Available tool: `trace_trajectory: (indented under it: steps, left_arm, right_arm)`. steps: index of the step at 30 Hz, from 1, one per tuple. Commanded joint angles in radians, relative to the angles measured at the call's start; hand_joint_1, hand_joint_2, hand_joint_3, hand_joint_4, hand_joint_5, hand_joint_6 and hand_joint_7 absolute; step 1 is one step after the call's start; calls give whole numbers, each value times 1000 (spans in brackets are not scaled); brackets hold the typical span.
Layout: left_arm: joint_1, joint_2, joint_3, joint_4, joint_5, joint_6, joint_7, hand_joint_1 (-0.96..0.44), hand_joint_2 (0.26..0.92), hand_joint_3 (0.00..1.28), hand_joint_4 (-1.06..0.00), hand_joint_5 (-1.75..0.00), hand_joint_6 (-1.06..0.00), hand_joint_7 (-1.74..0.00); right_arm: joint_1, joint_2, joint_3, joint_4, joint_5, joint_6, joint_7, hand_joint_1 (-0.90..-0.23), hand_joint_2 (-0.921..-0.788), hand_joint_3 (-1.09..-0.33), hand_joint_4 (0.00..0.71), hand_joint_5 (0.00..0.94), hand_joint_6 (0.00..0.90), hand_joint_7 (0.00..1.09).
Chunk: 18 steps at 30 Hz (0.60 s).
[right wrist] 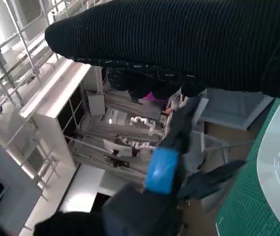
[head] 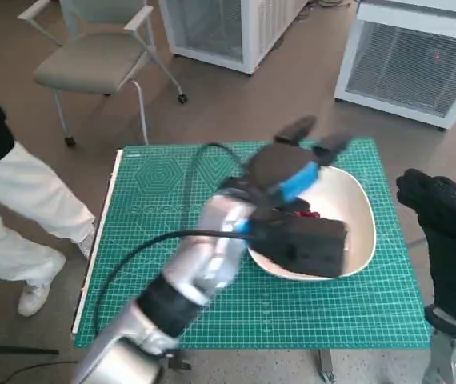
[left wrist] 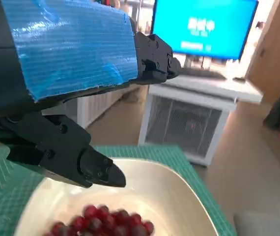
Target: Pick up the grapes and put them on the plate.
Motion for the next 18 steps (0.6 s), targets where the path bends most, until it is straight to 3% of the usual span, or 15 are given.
trace_trajectory:
  steps: [1, 10, 18]
  left_arm:
    - [130, 72, 75, -80, -40, -71, 78, -339, 870, 43, 1, 1, -176, 0]
    - [305, 142, 222, -107, -182, -259, 179, -406, 918, 81, 1, 1, -141, -4]
    - [425, 179, 318, -111, -286, -344, 193, -440, 921, 101, -2, -1, -144, -5]
  right_arm:
    - [20, -5, 3, 8, -14, 6, 2, -625, -921, -691, 355, 9, -1, 700]
    - [17, -19, 0, 15, -21, 4, 2, -619, -921, -707, 358, 10, -1, 679]
    - [17, -29, -2, 3, -14, 23, 4, -624, -921, -709, 359, 11, -1, 676]
